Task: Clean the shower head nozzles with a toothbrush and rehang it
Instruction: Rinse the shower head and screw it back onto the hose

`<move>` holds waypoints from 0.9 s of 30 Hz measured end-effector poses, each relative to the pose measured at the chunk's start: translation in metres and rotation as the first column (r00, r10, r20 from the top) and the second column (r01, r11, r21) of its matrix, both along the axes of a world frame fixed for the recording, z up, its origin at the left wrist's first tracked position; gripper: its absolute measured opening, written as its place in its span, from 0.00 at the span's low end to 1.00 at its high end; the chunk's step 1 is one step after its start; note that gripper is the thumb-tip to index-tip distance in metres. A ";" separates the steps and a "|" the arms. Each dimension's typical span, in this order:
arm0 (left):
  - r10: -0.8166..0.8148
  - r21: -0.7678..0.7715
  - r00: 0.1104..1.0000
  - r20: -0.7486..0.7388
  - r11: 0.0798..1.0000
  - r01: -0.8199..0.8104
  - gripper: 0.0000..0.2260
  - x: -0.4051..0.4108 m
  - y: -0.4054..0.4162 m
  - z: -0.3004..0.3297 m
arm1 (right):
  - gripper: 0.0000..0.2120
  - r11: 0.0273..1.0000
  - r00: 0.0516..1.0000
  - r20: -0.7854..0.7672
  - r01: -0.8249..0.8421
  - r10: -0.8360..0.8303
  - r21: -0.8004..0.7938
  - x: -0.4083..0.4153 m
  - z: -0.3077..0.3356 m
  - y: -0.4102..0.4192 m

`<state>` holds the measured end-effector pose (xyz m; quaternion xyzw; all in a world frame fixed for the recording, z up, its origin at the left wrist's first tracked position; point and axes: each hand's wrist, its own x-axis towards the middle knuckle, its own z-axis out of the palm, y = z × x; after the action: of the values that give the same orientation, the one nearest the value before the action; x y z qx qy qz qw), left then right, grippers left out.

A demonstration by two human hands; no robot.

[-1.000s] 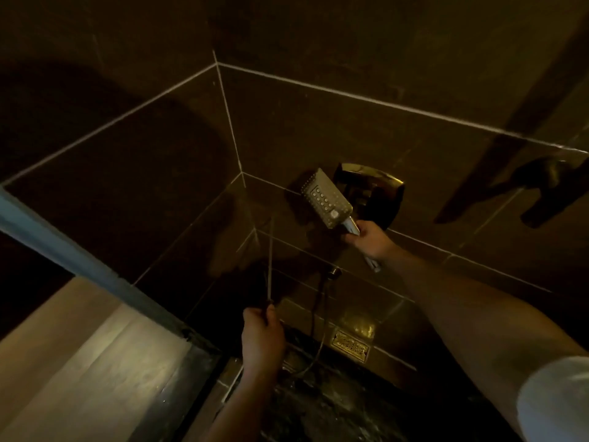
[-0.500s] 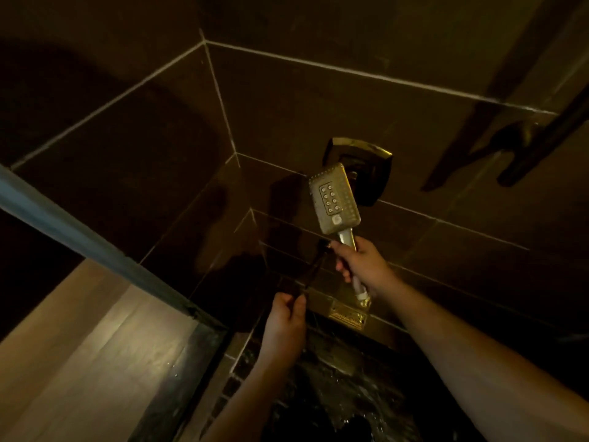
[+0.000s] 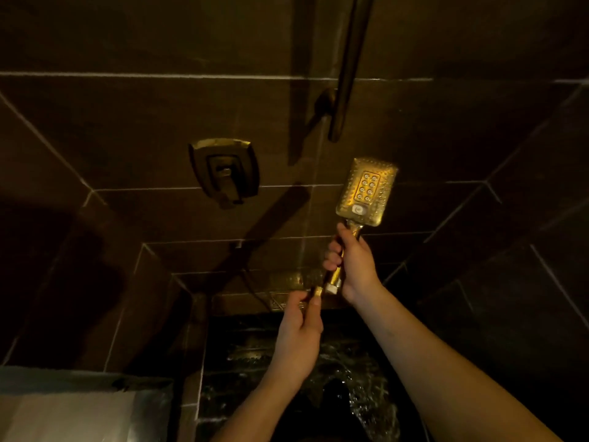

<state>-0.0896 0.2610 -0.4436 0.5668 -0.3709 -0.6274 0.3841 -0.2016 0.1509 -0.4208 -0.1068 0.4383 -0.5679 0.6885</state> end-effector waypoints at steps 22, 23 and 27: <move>-0.391 -0.042 0.909 -0.142 0.920 0.389 0.13 -0.096 -0.005 0.046 | 0.08 0.978 0.982 0.137 0.153 -0.133 -0.145 -0.125 0.050 0.035; -0.390 -0.046 0.910 -0.142 0.921 0.387 0.13 -0.099 -0.005 0.049 | 0.08 0.976 0.981 0.134 0.159 -0.140 -0.149 -0.127 0.051 0.035; -0.383 -0.032 0.915 -0.128 0.924 0.382 0.13 -0.108 -0.004 0.055 | 0.08 0.971 0.985 0.088 0.164 -0.151 -0.176 -0.134 0.055 0.036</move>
<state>-0.1979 0.2570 -0.3884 0.4396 -0.4501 -0.7253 0.2795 -0.3357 0.1869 -0.3660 -0.1133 0.3655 -0.6622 0.6443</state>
